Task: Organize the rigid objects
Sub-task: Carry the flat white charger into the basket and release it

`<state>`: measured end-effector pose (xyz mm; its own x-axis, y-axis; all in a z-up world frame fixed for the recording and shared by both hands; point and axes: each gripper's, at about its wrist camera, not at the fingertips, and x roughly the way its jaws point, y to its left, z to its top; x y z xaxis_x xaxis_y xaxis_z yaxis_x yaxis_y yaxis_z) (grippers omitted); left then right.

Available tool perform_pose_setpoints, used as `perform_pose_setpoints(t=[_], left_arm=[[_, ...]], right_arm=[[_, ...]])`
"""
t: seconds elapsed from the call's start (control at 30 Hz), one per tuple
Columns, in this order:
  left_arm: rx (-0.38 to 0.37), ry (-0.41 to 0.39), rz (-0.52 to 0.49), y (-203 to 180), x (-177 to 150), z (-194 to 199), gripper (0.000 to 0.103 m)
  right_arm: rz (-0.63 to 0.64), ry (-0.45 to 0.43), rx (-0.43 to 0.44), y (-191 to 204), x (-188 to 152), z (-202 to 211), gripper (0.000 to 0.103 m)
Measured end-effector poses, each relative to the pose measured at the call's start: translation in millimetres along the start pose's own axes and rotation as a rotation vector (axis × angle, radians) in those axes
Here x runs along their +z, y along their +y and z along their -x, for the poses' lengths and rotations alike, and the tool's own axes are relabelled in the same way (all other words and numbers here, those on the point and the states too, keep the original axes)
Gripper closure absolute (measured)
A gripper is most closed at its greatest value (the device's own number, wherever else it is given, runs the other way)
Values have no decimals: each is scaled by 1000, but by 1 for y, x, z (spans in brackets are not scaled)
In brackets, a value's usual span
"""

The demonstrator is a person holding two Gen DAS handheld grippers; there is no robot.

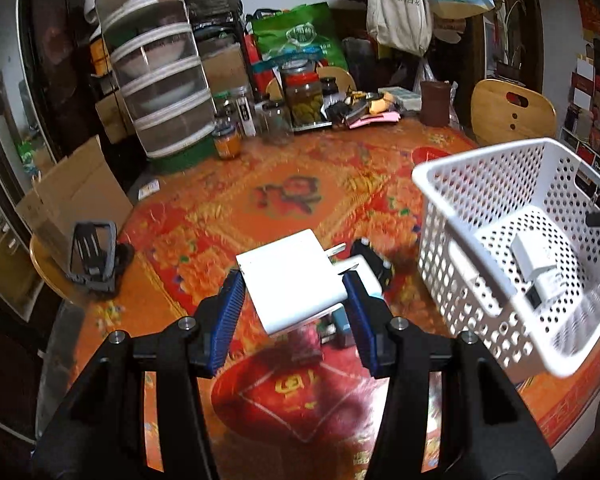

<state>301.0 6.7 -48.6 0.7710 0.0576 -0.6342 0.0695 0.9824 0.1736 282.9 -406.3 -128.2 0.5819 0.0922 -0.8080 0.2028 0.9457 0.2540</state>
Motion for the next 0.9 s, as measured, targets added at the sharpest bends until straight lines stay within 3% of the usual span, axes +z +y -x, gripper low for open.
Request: perform_pose_setpoints(t=[0.4,0.9], left_arm=[[12,-7,-29,-36,47,-2,55],[-36,27,-153,-126,95,-13,55]], right_arm=[[4,2,-2,1,1,0,91],[4,3,-1,1,2,1,91]])
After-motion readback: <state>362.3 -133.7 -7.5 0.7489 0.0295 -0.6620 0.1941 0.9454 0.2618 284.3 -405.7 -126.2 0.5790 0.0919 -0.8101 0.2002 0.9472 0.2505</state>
